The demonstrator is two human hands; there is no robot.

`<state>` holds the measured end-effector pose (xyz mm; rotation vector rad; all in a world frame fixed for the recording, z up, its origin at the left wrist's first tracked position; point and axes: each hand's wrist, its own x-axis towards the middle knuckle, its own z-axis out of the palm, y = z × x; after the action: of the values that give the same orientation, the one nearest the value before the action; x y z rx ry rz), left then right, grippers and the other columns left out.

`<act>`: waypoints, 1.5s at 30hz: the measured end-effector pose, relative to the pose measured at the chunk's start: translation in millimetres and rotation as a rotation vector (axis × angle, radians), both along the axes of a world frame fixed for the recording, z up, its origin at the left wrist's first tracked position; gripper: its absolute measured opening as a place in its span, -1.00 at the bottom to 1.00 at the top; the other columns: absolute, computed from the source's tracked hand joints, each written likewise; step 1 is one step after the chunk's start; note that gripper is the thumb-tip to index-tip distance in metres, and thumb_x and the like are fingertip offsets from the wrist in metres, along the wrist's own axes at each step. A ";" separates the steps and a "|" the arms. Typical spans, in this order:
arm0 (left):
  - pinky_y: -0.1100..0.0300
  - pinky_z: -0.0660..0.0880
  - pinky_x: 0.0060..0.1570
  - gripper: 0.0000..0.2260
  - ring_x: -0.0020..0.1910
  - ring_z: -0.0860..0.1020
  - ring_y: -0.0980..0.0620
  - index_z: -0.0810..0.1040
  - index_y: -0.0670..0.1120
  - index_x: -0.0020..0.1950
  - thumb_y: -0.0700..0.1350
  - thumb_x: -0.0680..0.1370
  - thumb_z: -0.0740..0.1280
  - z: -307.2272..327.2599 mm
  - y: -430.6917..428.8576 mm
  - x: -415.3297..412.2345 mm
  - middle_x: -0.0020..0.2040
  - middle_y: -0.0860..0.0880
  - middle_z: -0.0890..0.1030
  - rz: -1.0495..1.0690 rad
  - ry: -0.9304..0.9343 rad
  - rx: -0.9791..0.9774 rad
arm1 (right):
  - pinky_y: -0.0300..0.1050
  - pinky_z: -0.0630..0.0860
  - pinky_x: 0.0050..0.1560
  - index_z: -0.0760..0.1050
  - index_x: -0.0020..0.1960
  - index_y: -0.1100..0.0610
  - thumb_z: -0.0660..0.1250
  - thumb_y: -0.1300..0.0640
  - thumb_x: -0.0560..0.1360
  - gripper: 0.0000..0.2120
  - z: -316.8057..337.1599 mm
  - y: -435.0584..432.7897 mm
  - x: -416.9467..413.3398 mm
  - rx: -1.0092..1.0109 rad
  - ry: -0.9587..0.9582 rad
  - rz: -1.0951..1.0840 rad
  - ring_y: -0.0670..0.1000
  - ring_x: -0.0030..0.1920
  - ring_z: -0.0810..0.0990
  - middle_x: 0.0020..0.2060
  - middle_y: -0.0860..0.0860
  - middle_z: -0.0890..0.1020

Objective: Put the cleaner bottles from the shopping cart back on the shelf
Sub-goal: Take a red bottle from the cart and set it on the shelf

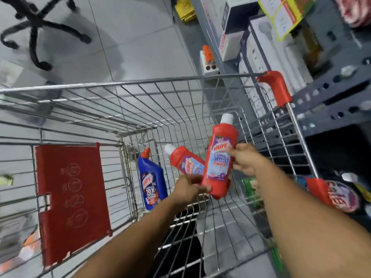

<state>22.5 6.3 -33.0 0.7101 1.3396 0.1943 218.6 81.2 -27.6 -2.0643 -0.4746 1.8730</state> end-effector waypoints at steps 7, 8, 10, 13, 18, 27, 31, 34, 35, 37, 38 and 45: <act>0.05 0.60 0.13 -0.76 0.08 0.66 -0.11 0.62 -0.21 0.07 -0.28 0.42 0.47 62.0 -11.4 -15.5 0.07 -0.15 0.70 -0.136 -0.023 0.193 | -0.06 0.61 -0.23 0.51 -0.05 0.11 0.33 0.17 0.50 -0.96 76.2 -29.4 0.1 0.263 0.045 0.024 0.12 -0.06 0.69 -0.03 0.13 0.69; 0.01 0.60 0.14 -0.76 0.08 0.66 -0.14 0.61 -0.23 0.07 -0.29 0.42 0.47 77.9 -13.7 -18.2 0.08 -0.17 0.70 -0.142 -0.025 0.244 | -0.09 0.58 -0.23 0.51 -0.07 0.10 0.33 0.17 0.49 -0.98 93.0 -36.1 -2.1 0.338 0.050 0.029 0.06 -0.13 0.68 -0.02 0.14 0.68; -0.14 0.55 0.20 -0.72 0.08 0.64 -0.23 0.56 -0.34 0.12 -0.38 0.42 0.44 113.2 -20.2 -22.4 0.13 -0.31 0.65 -0.156 -0.033 0.326 | -0.11 0.59 -0.21 0.51 -0.11 0.09 0.34 0.19 0.49 -0.98 132.2 -53.7 -5.5 0.517 0.046 0.026 -0.04 -0.20 0.68 -0.09 0.10 0.68; -0.23 0.51 0.21 -0.65 0.11 0.61 -0.30 0.48 -0.38 0.19 -0.46 0.42 0.39 160.3 -25.2 -28.0 0.17 -0.41 0.59 -0.169 -0.078 0.420 | -0.38 0.52 -0.32 0.52 -0.14 0.09 0.34 0.24 0.48 -0.93 193.0 -76.8 -9.2 0.759 0.008 -0.001 -0.27 -0.33 0.62 -0.19 -0.05 0.65; -0.02 0.60 0.09 -0.62 0.04 0.63 -0.26 0.50 -0.32 0.21 -0.48 0.41 0.38 219.5 -43.8 -12.2 0.10 -0.37 0.63 -0.296 -0.185 0.632 | -0.26 0.56 -0.19 0.54 -0.07 0.07 0.37 0.23 0.45 -0.90 273.9 -133.6 1.7 1.020 -0.082 -0.074 -0.16 -0.23 0.60 -0.16 -0.02 0.65; 0.29 0.58 -0.03 -0.58 -0.10 0.64 0.28 0.49 0.14 0.08 -0.19 0.33 0.51 248.7 -139.6 82.5 -0.08 0.23 0.70 -0.664 -0.112 1.062 | -0.07 0.60 0.06 0.48 0.08 0.01 0.43 0.30 0.38 -0.65 326.6 -310.4 53.4 1.136 -0.339 -0.300 -0.04 -0.06 0.63 -0.03 0.03 0.67; 0.04 0.61 -0.02 -0.63 -0.07 0.66 0.05 0.51 0.10 0.10 -0.09 0.34 0.50 253.0 -203.2 137.7 -0.05 0.07 0.70 -0.869 -0.184 1.198 | -0.34 0.53 0.00 0.51 0.03 -0.17 0.43 0.15 0.34 -0.66 334.6 -419.7 89.9 1.152 -0.488 -0.432 -0.21 -0.05 0.64 -0.10 -0.25 0.69; 0.46 0.48 0.01 -0.58 0.01 0.60 0.37 0.50 0.27 0.09 -0.08 0.34 0.50 267.8 -259.5 190.9 0.02 0.37 0.64 -1.017 -0.312 1.274 | -0.33 0.53 -0.04 0.53 0.02 -0.14 0.43 0.15 0.34 -0.70 340.3 -504.3 120.4 1.169 -0.571 -0.619 -0.20 -0.03 0.65 -0.08 -0.27 0.69; 0.47 0.47 -0.02 -0.62 -0.02 0.60 0.38 0.52 0.24 0.08 -0.04 0.33 0.50 270.9 -278.5 210.8 -0.02 0.39 0.64 -1.064 -0.328 1.302 | -0.33 0.53 -0.05 0.54 0.02 -0.09 0.42 0.16 0.35 -0.72 341.3 -531.9 131.2 1.182 -0.602 -0.686 -0.20 -0.04 0.65 -0.09 -0.24 0.70; 0.30 0.55 0.02 -0.63 -0.02 0.63 0.26 0.55 0.10 0.12 0.00 0.33 0.51 276.6 -316.7 250.7 -0.01 0.24 0.69 -1.142 -0.385 1.309 | -0.36 0.53 -0.07 0.54 0.04 -0.02 0.40 0.19 0.37 -0.74 345.3 -580.7 151.6 1.200 -0.681 -0.792 -0.21 -0.07 0.64 -0.10 -0.22 0.71; 0.27 0.54 0.06 -0.60 0.02 0.64 0.19 0.55 0.05 0.15 0.01 0.34 0.51 278.9 -333.9 268.8 0.04 0.15 0.70 -1.163 -0.425 1.322 | -0.37 0.52 -0.07 0.54 0.05 0.00 0.40 0.21 0.39 -0.74 346.5 -600.0 161.2 1.206 -0.722 -0.833 -0.21 -0.07 0.64 -0.10 -0.21 0.71; 0.03 0.54 0.15 -0.53 0.14 0.62 -0.09 0.50 -0.11 0.21 -0.08 0.35 0.52 291.3 -448.3 383.9 0.16 -0.08 0.67 -1.311 -0.477 1.345 | -0.21 0.56 0.05 0.54 0.17 0.09 0.37 0.24 0.45 -0.70 341.5 -710.3 229.4 1.218 -0.881 -1.011 -0.09 0.04 0.63 0.00 -0.09 0.70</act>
<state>406.4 -442.0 258.3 2.3195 -0.0828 0.1505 448.0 -629.1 313.9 -1.5259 -0.4263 -0.0636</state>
